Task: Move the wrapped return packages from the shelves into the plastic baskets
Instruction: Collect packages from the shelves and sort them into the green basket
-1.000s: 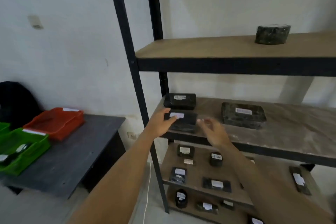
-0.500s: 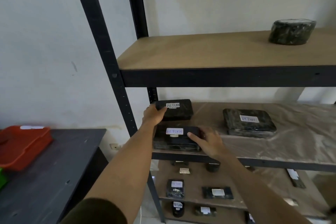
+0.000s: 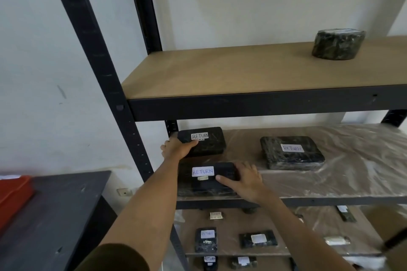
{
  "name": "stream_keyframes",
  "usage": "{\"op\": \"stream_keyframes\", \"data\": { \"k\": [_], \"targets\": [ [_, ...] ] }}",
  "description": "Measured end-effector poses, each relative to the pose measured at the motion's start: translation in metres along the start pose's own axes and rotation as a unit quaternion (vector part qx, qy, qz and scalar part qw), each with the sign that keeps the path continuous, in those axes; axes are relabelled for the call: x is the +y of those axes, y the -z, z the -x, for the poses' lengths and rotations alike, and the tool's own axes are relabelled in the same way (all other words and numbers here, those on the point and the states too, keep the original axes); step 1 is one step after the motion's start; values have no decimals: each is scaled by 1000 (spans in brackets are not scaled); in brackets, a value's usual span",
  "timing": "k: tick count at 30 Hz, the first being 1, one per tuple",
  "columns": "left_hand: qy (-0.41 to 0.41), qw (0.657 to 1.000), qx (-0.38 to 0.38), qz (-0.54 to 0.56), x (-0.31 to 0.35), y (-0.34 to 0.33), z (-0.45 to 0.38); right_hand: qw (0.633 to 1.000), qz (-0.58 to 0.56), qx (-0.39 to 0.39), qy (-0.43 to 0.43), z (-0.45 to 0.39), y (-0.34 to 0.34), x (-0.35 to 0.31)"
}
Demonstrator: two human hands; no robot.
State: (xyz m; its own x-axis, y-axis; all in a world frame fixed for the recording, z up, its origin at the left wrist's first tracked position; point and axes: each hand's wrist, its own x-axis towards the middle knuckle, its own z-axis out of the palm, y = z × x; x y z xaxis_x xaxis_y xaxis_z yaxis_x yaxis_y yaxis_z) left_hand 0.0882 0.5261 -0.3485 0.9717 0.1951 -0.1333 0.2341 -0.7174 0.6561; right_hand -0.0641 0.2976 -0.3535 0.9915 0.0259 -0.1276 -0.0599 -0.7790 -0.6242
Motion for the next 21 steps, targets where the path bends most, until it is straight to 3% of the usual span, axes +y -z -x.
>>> {"op": "stream_keyframes", "data": {
  "k": [6,11,15,21],
  "targets": [
    [-32,986,3,163,6,7,23,993,-118,-23,10,3,0,3],
    [-59,982,8,181,13,16,46,970,-234,-40,49,7,7,3],
    [-63,980,10,187,20,18,56,936,-343,-69,25,4,10,7],
    [-51,964,24,259,24,22,68,905,-414,-95,14,6,19,21]
  ]
}}
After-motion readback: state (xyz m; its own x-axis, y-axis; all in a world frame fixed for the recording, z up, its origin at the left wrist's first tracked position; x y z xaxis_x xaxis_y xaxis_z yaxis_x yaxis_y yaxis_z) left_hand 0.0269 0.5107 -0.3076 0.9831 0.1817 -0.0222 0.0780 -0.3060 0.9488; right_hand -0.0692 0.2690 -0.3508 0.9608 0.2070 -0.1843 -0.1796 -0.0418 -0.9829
